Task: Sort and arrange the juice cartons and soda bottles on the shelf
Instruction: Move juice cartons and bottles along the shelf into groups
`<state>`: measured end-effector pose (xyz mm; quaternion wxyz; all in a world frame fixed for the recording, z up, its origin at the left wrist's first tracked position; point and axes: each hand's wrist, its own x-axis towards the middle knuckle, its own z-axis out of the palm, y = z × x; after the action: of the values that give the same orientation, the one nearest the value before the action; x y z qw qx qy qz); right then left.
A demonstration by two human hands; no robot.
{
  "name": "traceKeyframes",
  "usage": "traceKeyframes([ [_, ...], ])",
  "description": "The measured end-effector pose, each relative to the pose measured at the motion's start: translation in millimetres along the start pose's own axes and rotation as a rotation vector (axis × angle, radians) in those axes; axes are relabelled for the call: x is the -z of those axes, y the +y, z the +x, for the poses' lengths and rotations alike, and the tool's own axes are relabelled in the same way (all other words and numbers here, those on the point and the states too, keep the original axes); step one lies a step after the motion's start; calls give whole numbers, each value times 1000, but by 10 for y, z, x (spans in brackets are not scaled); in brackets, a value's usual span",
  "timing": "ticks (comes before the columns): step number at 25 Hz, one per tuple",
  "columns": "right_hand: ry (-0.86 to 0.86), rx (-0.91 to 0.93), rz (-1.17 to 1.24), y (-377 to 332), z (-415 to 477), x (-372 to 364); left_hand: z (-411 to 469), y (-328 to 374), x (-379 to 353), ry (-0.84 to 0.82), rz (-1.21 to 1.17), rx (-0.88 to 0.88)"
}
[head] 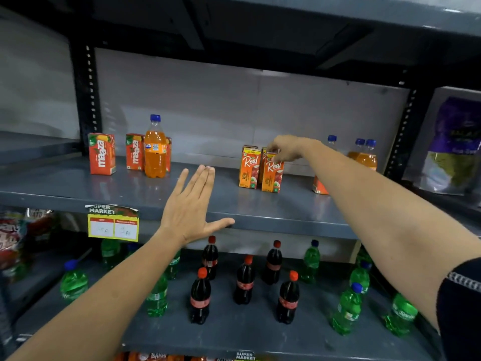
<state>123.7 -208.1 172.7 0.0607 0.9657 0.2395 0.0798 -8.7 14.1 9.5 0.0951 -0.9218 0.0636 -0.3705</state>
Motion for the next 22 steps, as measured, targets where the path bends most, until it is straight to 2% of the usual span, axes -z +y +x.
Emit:
traceKeyframes([
  [7, -24, -55, 69, 11, 36, 78, 0, -107, 15, 23, -38, -19],
  [11, 21, -80, 131, 143, -52, 301, 45, -81, 16, 21, -47, -35],
  [19, 165, -240, -77, 892, -329, 327, 296, 662, -3, 64, -84, -92],
  [22, 45, -261, -88, 1084, -362, 227, 331, 793, -35, 90, -47, -65],
])
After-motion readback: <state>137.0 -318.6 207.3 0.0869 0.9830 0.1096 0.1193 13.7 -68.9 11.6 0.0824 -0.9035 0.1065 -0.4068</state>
